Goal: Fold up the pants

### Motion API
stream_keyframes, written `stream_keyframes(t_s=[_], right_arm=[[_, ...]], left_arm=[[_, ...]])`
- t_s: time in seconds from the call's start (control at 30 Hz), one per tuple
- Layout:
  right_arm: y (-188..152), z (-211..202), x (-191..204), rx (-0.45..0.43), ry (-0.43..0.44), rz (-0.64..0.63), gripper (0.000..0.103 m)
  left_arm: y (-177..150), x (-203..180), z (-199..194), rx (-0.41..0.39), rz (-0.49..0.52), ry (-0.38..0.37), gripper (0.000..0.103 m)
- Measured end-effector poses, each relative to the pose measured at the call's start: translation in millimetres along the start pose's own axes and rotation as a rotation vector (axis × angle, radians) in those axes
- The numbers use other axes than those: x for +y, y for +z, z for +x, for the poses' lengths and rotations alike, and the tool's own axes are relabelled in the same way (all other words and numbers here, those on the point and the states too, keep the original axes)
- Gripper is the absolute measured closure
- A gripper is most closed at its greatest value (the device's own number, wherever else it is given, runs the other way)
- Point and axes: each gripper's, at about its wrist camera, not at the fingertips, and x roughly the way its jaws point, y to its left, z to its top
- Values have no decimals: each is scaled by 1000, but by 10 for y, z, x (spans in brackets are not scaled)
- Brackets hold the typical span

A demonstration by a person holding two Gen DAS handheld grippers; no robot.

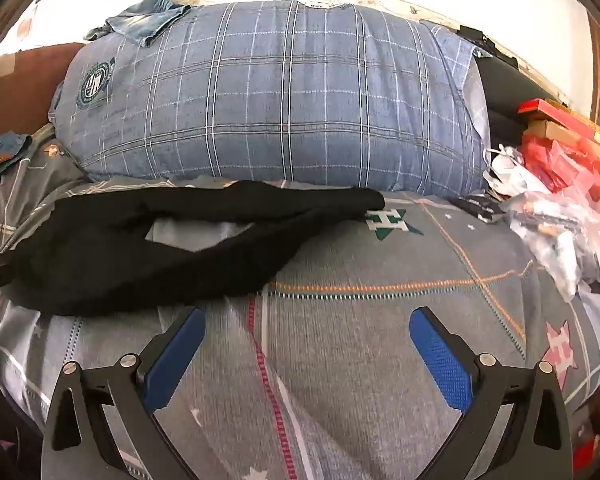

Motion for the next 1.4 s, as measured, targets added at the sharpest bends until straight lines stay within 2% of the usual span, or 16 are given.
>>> stream_keyframes(t_s=[0.67, 1.4], right_arm=[[32, 19, -52, 25, -3, 36, 0], [39, 43, -65, 34, -6, 36, 0]], left_arm=[[60, -126, -47, 4, -1, -64, 0], [54, -180, -61, 19, 4, -78, 0]])
